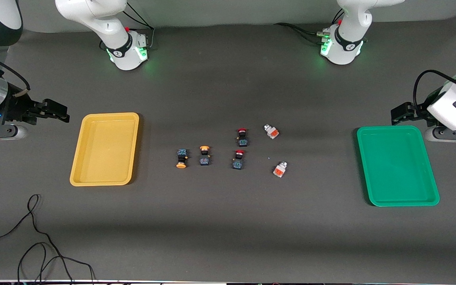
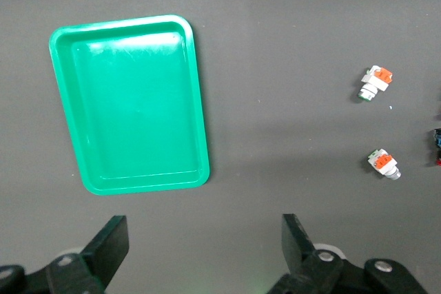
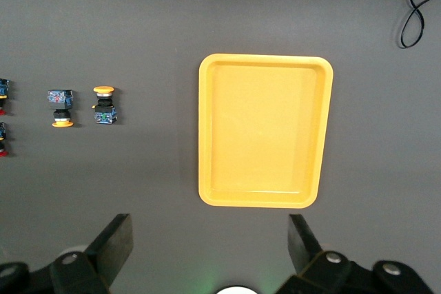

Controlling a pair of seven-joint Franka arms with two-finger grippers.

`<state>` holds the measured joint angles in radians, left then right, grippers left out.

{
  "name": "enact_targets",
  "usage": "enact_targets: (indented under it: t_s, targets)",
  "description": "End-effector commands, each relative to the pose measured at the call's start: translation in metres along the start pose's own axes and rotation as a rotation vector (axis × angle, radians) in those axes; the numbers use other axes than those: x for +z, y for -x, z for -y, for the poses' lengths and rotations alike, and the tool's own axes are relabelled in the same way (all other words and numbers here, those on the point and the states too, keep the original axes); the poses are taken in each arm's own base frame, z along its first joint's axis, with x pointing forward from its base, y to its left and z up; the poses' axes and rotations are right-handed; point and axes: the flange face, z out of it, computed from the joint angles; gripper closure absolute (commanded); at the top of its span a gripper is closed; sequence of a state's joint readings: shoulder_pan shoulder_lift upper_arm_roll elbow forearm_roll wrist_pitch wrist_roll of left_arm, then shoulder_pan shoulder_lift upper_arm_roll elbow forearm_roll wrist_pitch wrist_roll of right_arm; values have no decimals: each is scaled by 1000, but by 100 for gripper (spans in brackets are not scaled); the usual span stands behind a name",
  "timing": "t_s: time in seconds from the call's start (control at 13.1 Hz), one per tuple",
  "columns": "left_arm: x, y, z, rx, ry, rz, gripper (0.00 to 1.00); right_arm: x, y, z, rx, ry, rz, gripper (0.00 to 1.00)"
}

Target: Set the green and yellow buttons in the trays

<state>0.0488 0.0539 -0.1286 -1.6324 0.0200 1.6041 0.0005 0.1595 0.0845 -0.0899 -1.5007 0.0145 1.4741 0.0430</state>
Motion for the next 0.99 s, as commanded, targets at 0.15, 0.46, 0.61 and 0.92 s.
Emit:
enact_targets:
  t_s: [0.15,0.46,0.61,0.92]
  targets:
    - [2,2,-44,64,-10,1,2,-3,0,-3,-5,5,-8,0]
    - [31,11,-113,-52,55,47,2,-4,1,-2,-3,7,-10,0]
    - [42,26,-176,-208,42,53,3,0,4,0,-4,6,22,0]
    - [82,71,-289,-479,34,32,3,3,1,23,70,-88,29,0]
